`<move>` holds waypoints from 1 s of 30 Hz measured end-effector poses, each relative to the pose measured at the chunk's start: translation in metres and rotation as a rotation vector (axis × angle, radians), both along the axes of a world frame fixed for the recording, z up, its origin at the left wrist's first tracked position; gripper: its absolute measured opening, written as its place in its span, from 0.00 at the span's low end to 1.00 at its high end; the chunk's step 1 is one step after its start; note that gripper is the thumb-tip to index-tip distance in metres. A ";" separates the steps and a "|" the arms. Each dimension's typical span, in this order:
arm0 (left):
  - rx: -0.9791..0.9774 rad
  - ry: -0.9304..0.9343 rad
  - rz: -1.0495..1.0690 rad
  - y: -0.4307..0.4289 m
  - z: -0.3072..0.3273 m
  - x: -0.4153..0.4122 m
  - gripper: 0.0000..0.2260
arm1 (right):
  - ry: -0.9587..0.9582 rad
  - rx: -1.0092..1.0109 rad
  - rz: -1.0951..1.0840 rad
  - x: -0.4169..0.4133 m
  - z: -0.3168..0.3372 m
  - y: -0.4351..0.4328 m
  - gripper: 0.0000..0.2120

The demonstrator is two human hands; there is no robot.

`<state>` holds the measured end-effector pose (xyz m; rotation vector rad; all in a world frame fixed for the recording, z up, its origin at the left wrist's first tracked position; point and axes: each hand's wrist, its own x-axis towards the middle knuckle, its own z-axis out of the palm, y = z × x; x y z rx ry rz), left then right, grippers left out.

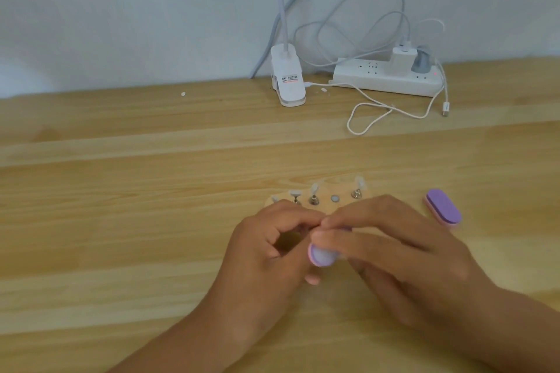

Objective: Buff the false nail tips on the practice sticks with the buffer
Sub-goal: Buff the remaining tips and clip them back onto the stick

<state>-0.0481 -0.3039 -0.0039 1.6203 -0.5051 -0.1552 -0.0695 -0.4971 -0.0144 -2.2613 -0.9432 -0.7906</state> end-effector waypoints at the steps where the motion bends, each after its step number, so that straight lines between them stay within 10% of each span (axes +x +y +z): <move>1: -0.010 0.012 0.010 0.000 -0.001 0.001 0.07 | -0.002 -0.008 -0.004 0.001 0.000 -0.001 0.16; 30: -0.100 0.162 -0.076 -0.001 0.004 0.001 0.10 | -0.116 0.075 -0.034 -0.003 0.002 0.004 0.11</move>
